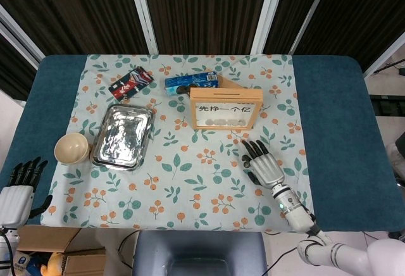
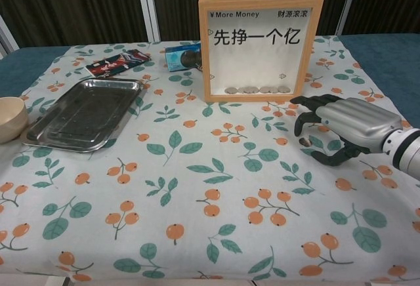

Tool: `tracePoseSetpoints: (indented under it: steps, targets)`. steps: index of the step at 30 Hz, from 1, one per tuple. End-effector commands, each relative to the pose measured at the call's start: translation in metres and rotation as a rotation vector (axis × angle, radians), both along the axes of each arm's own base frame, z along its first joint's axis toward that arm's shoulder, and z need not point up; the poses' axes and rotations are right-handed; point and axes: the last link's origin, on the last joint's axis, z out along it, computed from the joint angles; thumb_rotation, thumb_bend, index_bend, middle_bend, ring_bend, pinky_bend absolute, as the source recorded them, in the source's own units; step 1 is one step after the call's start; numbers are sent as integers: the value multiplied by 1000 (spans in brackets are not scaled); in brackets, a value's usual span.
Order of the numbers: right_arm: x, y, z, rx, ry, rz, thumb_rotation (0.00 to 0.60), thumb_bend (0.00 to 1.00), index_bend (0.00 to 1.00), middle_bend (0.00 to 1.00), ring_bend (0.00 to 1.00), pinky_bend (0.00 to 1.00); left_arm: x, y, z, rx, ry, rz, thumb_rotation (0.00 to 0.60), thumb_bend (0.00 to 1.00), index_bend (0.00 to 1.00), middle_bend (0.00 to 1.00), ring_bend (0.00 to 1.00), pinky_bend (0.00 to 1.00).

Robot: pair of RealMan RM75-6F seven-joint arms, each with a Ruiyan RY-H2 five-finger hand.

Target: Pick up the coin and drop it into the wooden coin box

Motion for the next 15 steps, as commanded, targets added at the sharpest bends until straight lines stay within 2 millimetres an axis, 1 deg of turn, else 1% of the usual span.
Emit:
tracePoseSetpoints:
  steps: [1,7,15]
  targets:
    - [0,-1,0,-2,-1,1,600,521,473,0,0,0,0,0,0,-1,2,1,600,315,0,0,0,0]
    - [0,-1,1,-22,-10,2,600,523,482,0,0,0,0,1,0,0,2,4,600,314,0,0,0,0]
    - [-2,2,0,-23,-4,5,600,528,521,0,0,0,-2,1,-2,-6,1,10,600,315,0,0,0,0]
